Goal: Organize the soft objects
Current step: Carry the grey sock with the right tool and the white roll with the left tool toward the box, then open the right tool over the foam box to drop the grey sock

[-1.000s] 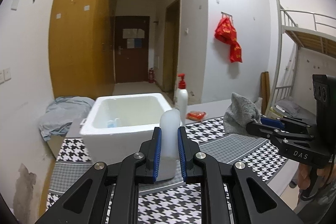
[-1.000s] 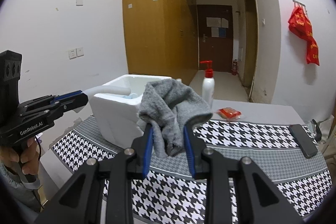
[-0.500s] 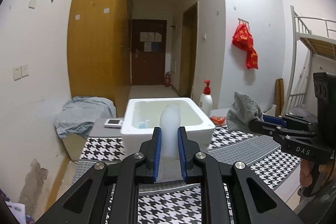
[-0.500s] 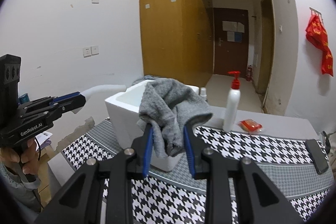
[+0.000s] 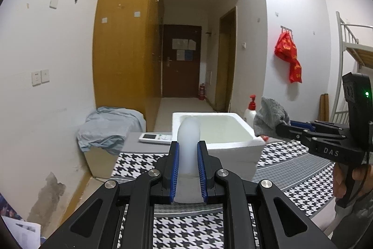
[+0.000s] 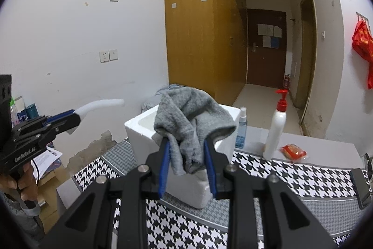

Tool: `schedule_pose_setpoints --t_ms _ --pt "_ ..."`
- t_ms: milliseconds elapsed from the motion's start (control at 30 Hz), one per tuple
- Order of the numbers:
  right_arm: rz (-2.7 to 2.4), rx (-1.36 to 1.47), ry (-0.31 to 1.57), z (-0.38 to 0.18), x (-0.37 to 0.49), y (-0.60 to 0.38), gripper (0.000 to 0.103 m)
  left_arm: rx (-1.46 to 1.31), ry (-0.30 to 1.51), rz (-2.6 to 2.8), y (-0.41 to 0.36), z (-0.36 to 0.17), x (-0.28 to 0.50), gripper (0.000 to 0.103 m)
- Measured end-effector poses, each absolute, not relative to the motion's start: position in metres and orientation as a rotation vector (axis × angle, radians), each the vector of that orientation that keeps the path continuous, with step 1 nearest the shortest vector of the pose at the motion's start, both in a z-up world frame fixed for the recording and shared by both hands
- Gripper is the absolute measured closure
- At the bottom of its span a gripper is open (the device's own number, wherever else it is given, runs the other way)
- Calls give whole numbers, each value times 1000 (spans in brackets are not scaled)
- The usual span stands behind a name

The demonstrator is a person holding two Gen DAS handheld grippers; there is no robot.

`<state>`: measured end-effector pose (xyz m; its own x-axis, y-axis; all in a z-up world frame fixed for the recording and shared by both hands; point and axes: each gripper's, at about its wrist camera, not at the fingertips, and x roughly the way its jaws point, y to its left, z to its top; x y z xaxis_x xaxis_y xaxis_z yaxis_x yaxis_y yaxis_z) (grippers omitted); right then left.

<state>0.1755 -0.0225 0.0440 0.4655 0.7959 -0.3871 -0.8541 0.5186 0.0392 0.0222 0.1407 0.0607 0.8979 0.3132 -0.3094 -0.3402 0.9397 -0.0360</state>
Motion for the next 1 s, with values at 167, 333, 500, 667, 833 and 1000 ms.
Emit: schedule_pose_setpoints --t_ms 167,333,500,667,833,1000 --pt "1033 -154 389 48 180 -12 70 -101 302 357 147 59 20 86" --pt "1032 -152 397 50 183 0 70 -105 294 372 154 58 19 86" --pt "1022 -164 404 50 187 12 70 -103 293 376 159 55 21 86" --pt "1018 -176 421 48 193 25 70 -104 293 382 165 54 24 86" --pt "1007 -183 437 48 201 40 70 -107 296 385 169 53 26 86" --pt "994 -189 452 46 208 55 70 -118 305 391 178 49 29 86"
